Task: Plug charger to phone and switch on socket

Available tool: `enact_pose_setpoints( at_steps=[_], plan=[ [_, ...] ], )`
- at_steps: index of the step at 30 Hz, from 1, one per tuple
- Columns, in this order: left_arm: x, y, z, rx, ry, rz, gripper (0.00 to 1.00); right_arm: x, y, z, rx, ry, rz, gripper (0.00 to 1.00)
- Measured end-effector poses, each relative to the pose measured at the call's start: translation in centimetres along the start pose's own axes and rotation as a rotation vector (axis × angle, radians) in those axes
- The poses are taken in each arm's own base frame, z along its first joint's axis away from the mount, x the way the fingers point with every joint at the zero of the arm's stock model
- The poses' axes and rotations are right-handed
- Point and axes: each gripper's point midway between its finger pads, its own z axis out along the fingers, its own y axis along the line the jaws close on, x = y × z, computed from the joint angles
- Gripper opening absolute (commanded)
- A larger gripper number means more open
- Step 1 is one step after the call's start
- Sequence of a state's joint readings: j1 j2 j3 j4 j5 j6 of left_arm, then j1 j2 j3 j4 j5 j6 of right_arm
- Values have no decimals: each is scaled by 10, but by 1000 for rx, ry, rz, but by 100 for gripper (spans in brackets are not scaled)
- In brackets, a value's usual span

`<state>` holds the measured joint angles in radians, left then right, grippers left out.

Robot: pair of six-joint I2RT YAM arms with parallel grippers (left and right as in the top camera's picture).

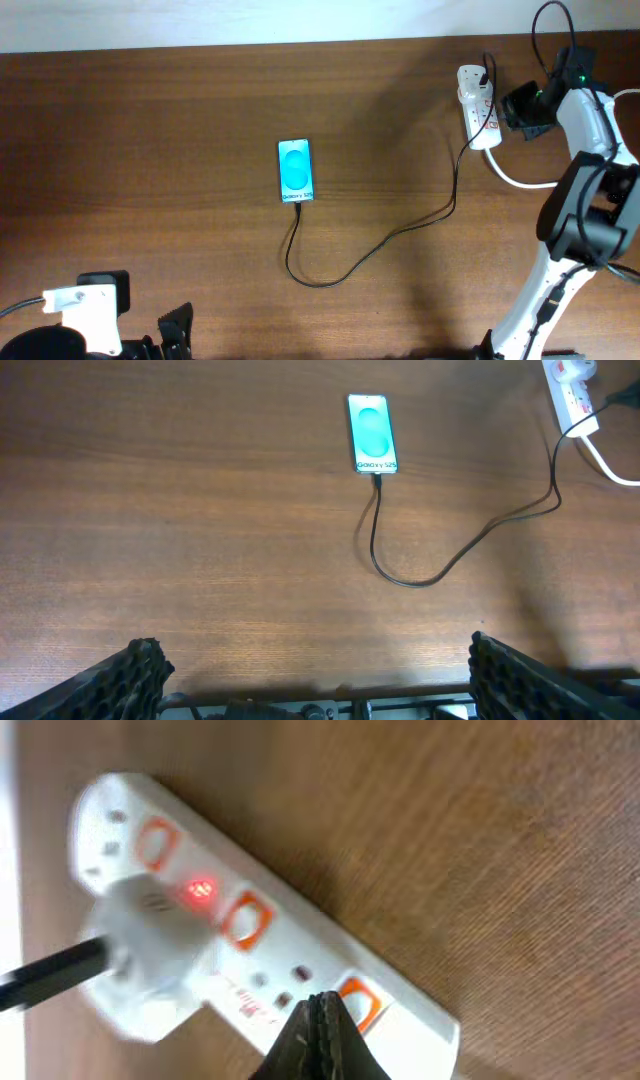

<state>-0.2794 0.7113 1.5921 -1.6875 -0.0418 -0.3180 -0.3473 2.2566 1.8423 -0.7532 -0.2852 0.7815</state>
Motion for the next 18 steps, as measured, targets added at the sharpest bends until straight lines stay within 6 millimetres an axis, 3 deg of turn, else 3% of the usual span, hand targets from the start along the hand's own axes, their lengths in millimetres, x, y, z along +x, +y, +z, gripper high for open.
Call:
enact_pose_setpoints(
  at_steps=[1, 3, 5, 9, 12, 18],
  plan=[
    [0, 0, 0, 0, 0, 0, 99, 0, 3, -11, -4, -6, -14, 4],
    [0, 0, 0, 0, 0, 0, 99, -3, 14, -52, -15, -61, -58, 4],
    [0, 0, 0, 0, 0, 0, 99, -4, 27, -109, -27, -151, -131, 4],
    [0, 0, 0, 0, 1, 0, 99, 10, 39, -194, -57, -256, -244, 4],
    [0, 0, 0, 0, 0, 0, 99, 32, 45, -267, -109, -348, -315, 4],
    [0, 0, 0, 0, 0, 0, 99, 105, 19, -379, -158, -457, -452, 4]
  ],
)
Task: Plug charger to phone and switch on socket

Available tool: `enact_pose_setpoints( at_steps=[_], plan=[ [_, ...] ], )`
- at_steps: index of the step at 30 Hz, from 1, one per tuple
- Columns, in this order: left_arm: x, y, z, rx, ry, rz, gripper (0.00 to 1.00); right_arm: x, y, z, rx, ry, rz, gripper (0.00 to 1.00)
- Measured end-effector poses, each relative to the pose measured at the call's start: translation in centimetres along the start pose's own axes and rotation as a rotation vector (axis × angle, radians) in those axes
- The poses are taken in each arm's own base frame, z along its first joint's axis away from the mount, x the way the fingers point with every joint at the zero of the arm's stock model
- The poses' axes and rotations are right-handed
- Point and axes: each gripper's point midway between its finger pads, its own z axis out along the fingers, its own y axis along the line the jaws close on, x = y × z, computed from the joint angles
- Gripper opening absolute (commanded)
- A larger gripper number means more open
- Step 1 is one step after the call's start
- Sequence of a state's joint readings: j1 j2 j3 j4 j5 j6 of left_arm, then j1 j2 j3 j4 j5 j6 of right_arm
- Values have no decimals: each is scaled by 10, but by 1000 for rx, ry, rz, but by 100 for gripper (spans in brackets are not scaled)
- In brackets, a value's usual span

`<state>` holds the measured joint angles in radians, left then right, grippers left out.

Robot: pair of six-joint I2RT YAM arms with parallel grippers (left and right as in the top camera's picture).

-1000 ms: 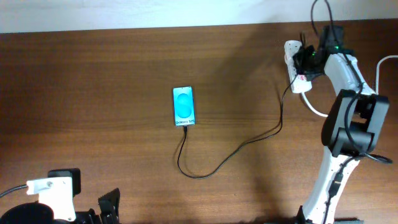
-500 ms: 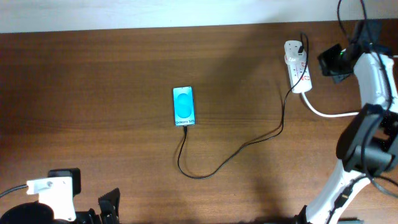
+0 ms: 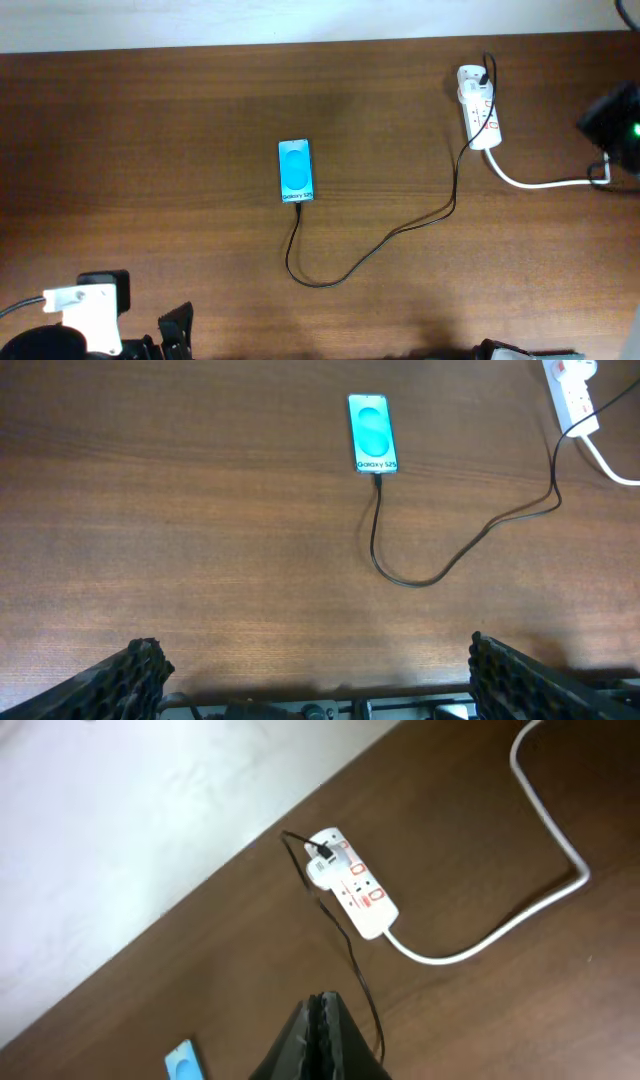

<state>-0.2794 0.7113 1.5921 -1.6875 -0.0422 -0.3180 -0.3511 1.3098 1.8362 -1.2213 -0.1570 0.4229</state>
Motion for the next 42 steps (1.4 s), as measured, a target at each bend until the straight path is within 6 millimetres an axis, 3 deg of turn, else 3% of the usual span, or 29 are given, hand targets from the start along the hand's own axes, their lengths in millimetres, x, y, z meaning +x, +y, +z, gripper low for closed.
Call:
enact_pose_setpoints(
  at_steps=[1, 2, 4, 6, 9, 14, 16, 18, 21, 23, 26, 28, 30, 33, 36, 38, 40, 42],
  plan=[
    [0, 0, 0, 0, 0, 0, 99, 6, 2, -29, -16, -37, -23, 5],
    [0, 0, 0, 0, 0, 0, 99, 15, 1, -42, -16, -34, -33, 13],
    [0, 0, 0, 0, 0, 0, 99, 32, -2, -74, -23, -53, -48, 49],
    [0, 0, 0, 0, 0, 0, 99, 52, -6, -97, -21, -49, -53, 99],
    [0, 0, 0, 1, -1, 0, 99, 91, -23, -103, 40, 95, -37, 98],
    [0, 0, 0, 0, 0, 0, 99, 108, -30, -106, 69, 166, -27, 98],
    [0, 0, 0, 0, 0, 0, 99, 112, -31, -108, 63, 174, -107, 98],
    [0, 0, 0, 0, 0, 0, 99, 116, -31, -122, 41, 131, -195, 98],
    [0, 0, 0, 0, 0, 0, 99, 139, -33, -169, -9, -27, -294, 98],
    [0, 0, 0, 0, -1, 0, 99, 158, -41, -174, -18, -61, -314, 98],
    [0, 0, 0, 0, 0, 0, 99, 172, -42, -159, -83, -133, -347, 98],
    [0, 0, 0, 0, 0, 0, 99, 172, -33, -150, -177, -215, -393, 98],
    [0, 0, 0, 0, 0, 0, 99, 184, -28, -133, -274, -255, -430, 98],
    [0, 0, 0, 0, 0, 0, 99, 183, -15, -112, -392, -366, -481, 98],
    [0, 0, 0, 0, 1, 0, 99, 186, -5, -73, -481, -410, -520, 98],
    [0, 0, 0, 0, 0, 0, 99, 198, -8, -47, -499, -409, -527, 98],
    [0, 0, 0, 0, 0, 0, 99, 194, -5, -38, -533, -493, -516, 98],
    [0, 0, 0, 0, 0, 0, 99, 203, -8, -12, -555, -505, -494, 98]
  ],
)
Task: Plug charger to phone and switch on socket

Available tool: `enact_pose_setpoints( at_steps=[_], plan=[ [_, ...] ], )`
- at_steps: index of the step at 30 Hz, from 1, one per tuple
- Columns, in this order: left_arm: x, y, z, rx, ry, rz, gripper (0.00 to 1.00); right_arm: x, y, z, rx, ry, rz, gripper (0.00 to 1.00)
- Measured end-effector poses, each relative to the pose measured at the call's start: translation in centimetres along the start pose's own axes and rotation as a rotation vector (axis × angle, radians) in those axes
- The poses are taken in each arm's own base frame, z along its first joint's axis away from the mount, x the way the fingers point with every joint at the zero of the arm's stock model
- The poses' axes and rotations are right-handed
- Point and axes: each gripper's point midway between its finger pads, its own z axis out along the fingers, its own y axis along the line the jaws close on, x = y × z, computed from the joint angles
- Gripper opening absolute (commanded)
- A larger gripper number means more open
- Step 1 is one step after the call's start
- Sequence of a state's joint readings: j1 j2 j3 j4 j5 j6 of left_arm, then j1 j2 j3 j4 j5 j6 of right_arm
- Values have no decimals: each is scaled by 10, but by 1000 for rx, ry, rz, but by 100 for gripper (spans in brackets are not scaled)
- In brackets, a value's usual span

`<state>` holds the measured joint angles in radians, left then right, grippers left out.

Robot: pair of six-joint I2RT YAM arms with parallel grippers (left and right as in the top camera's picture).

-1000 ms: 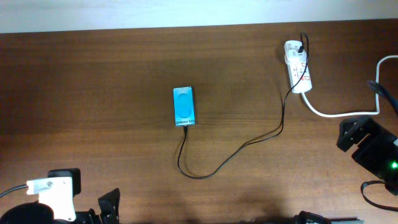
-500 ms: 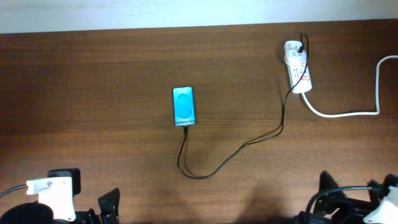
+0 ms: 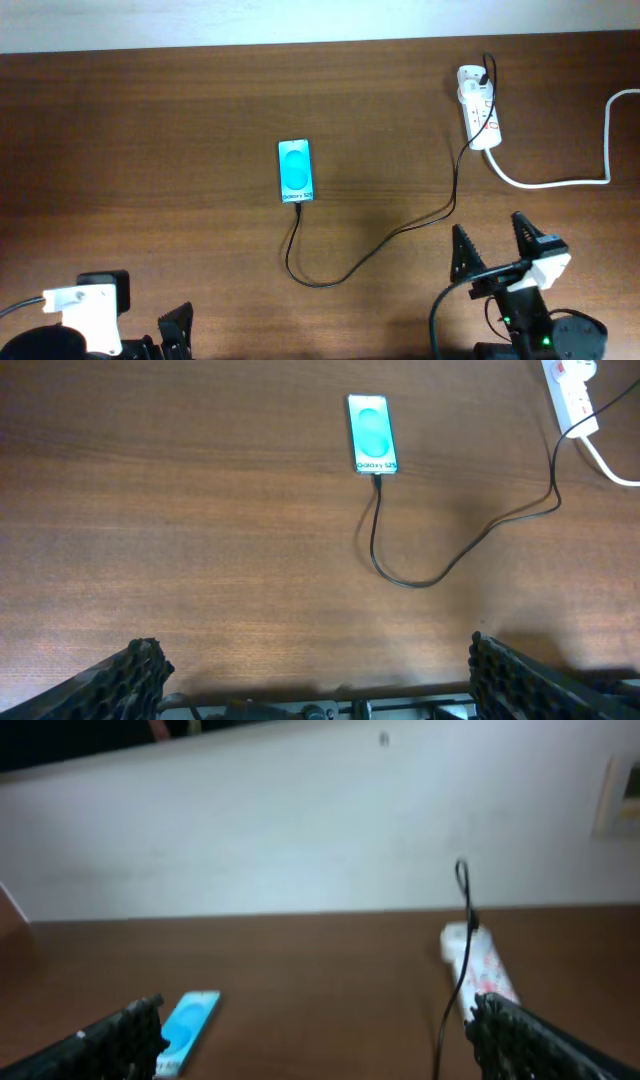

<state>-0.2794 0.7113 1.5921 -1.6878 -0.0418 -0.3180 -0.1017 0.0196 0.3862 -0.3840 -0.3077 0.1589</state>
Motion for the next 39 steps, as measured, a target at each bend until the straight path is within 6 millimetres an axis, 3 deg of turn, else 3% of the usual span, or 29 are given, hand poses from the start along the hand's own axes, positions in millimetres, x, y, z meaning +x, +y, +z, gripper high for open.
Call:
enact_pose_setpoints(
  at_steps=[6, 8, 16, 39],
  plan=[
    [0, 0, 0, 0, 0, 0, 99, 22, -18, 24, 45, -89, -5, 98],
    [0, 0, 0, 0, 0, 0, 99, 39, -27, 30, 74, -92, 1, 98],
    [0, 0, 0, 0, 0, 0, 99, 89, -62, 34, 239, 6, 60, 98],
    [0, 0, 0, 0, 0, 0, 99, 91, -64, 33, 248, 14, 61, 98]
  ],
)
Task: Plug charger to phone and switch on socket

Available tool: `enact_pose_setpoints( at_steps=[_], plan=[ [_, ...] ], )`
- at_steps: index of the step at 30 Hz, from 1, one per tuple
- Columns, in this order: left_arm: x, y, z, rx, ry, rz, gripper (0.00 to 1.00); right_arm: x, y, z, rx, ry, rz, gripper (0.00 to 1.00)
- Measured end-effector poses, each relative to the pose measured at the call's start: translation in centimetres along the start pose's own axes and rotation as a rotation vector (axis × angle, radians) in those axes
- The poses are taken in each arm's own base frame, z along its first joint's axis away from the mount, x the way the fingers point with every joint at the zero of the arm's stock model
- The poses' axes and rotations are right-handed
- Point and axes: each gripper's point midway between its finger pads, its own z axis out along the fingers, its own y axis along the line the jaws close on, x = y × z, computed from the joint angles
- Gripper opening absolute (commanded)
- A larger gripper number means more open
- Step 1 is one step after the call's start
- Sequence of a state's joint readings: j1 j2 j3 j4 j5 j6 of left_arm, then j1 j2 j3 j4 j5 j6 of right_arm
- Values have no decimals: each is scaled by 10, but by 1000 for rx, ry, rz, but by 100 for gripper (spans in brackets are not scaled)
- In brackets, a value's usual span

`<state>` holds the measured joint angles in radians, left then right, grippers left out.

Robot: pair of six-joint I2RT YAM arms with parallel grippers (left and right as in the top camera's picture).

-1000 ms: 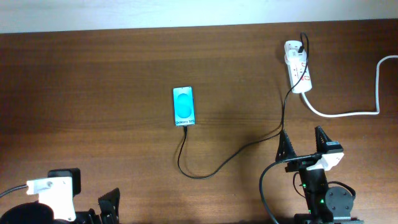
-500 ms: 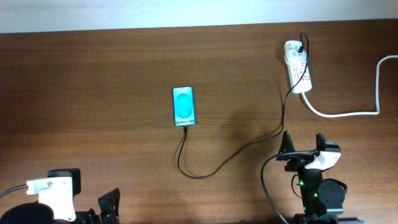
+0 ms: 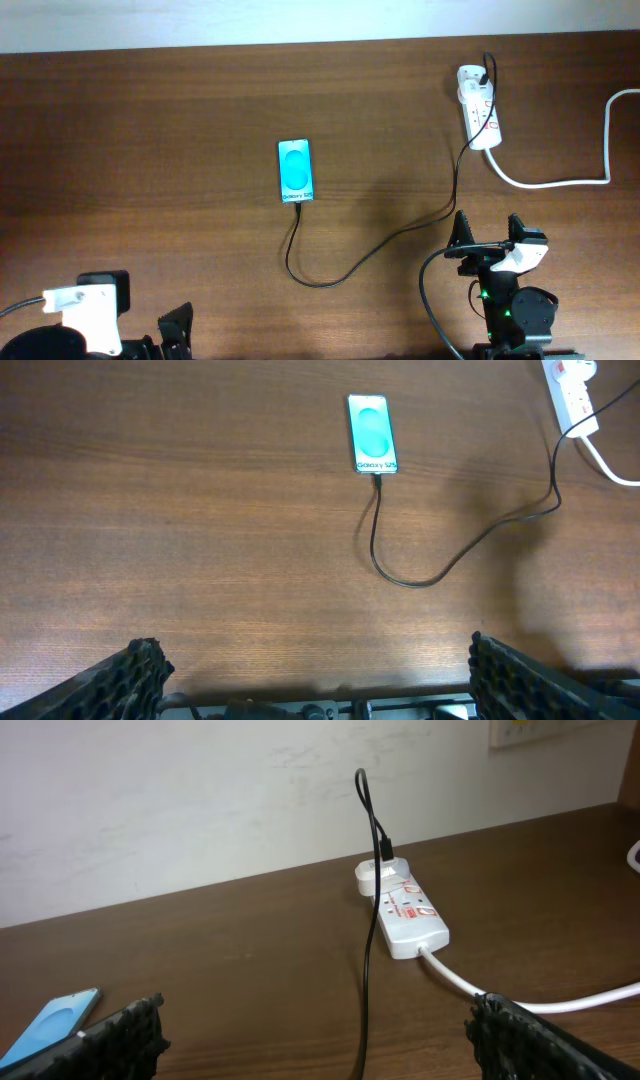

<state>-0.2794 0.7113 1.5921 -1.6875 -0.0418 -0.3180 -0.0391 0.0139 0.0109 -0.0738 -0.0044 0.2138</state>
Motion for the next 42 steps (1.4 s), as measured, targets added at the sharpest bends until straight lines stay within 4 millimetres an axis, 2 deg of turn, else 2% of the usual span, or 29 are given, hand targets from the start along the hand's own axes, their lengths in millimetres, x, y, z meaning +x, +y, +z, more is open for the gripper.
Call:
enact_pose_setpoints(
  at_steps=[7, 8, 11, 12, 13, 14, 16, 17, 18, 19, 21, 22, 26, 31, 33, 35, 38, 42],
  plan=[
    [-1, 0, 0, 1, -3, 0, 99, 0, 0, 0, 0, 0, 0, 98],
    [-8, -2, -1, 6, -39, -6, 99, 0, 0, 0, 0, 0, 0, 98],
    [-30, 6, -17, -10, -256, -33, 99, 0, 0, 0, 0, 0, -1, 98],
    [-24, 12, -33, -11, -368, -32, 99, 0, 0, 0, 0, 0, -1, 98],
    [-25, 13, -39, -2, -446, -35, 99, 0, 0, 0, 0, 0, 0, 98],
    [-22, 16, -37, -4, -515, -29, 99, 0, 0, 0, -1, -1, 0, 98],
    [-21, 20, -18, -15, -573, -28, 99, 0, 0, 0, -1, -1, 0, 98],
    [-23, 21, 0, -26, -578, -23, 99, 0, 0, 0, -1, -1, 0, 98],
    [-27, 21, 10, -31, -586, -20, 99, 0, 0, 0, -1, -1, 0, 98],
    [-30, 25, 44, -48, -596, -26, 99, 0, 0, 0, -1, -1, 0, 98],
    [-34, 28, 72, -47, -639, -34, 99, 0, 0, 0, -1, -1, 0, 99],
    [-26, 31, 93, -42, -654, -37, 99, 0, 0, 0, -1, -1, 0, 98],
    [-5, 37, 144, -28, -661, -34, 99, 0, 0, 0, -1, -1, 0, 98],
    [-4, 38, 178, -37, -691, 34, 99, 0, 0, 0, -1, -2, -1, 98],
    [3, 41, 197, -44, -684, 51, 99, 0, 0, 0, -1, -2, 0, 98],
    [6, 43, 209, -44, -695, 55, 99, 0, 0, 0, -1, -2, 0, 98],
    [10, 44, 217, -47, -691, 58, 99, 0, 0, 0, -1, -2, 0, 98],
    [3, 46, 216, -53, -747, 55, 99, 0, 0, 0, -1, -2, 0, 98]
  ],
)
